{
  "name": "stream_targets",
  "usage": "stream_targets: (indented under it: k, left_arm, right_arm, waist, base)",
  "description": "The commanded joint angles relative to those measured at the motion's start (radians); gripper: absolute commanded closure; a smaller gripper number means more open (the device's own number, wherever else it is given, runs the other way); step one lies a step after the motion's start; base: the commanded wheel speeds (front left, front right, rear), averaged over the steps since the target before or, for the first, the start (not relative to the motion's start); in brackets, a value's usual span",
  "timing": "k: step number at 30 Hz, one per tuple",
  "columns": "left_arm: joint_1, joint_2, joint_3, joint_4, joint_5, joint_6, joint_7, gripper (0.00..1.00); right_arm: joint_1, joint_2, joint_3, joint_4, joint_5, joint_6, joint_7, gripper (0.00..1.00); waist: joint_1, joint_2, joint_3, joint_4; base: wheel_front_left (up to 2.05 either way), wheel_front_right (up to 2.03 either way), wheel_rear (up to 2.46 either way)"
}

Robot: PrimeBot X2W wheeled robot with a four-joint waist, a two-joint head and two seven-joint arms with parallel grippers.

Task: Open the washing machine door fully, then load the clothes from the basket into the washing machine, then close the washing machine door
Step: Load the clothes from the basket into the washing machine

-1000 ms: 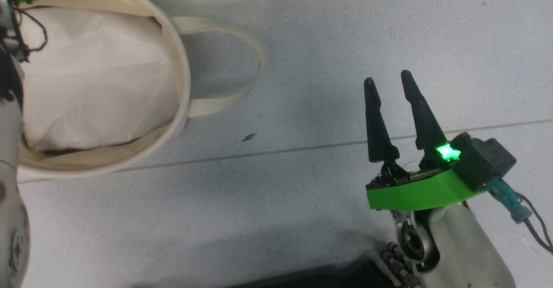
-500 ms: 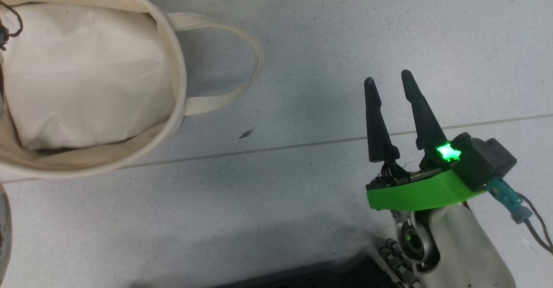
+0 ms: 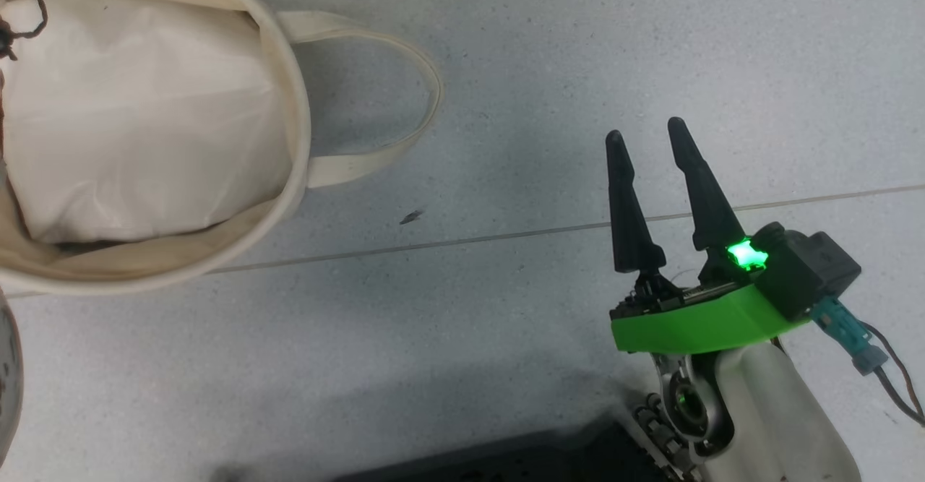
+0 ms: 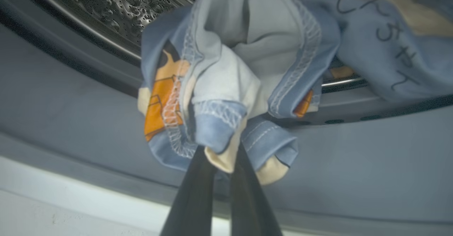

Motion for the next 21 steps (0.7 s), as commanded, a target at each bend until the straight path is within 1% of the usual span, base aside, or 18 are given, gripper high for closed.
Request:
stream_targets:
  k: [1,7,12,13,15,18,21]
  left_arm:
    - [-0.028,0.039,0.003,-0.018,-0.007,0.0,-0.012,1.0]
    - [-0.048,0.024,0.009,-0.031,-0.032,-0.015,-0.039,1.0]
    - [-0.089,0.026,0.007,-0.101,-0.041,-0.025,-0.054,1.0]
    - [-0.101,0.029,0.004,-0.135,-0.039,-0.024,-0.054,1.0]
    - [-0.119,0.035,-0.001,-0.247,-0.032,-0.017,-0.055,1.0]
    - [-0.13,0.052,0.0,-0.44,-0.02,0.006,-0.055,1.0]
    - [-0.134,0.079,0.004,-0.576,-0.003,0.028,-0.055,1.0]
  right_arm:
    - [0.022,0.004,0.02,-0.033,-0.006,0.0,-0.012,0.0]
    - [0.021,0.004,0.023,-0.035,-0.004,0.0,-0.012,0.0]
    - [0.018,0.004,0.029,-0.04,0.0,0.0,-0.012,0.0]
    - [0.016,0.004,0.031,-0.041,0.001,0.0,-0.012,0.0]
    - [0.011,0.004,0.032,-0.045,0.004,0.0,-0.012,0.0]
    - [0.002,0.004,0.037,-0.05,0.01,0.0,-0.012,0.0]
    - [-0.006,0.004,0.051,-0.05,0.018,0.0,-0.012,0.0]
  waist:
    - [0.0,0.0,0.0,0.0]
    - [0.0,0.0,0.005,-0.001]
    - [0.0,0.0,0.025,-0.009]
    - [0.0,0.0,0.031,-0.012]
    - [0.0,0.0,0.046,-0.017]
    - [0.0,0.0,0.068,-0.028]
    - [0.0,0.0,0.084,-0.05]
  base:
    - [0.0,0.0,0.0]
    - [0.0,0.0,0.0]
    - [0.0,0.0,0.0]
    - [0.0,0.0,0.0]
    - [0.0,0.0,0.0]
    - [0.0,0.0,0.0]
    - [0.0,0.0,0.0]
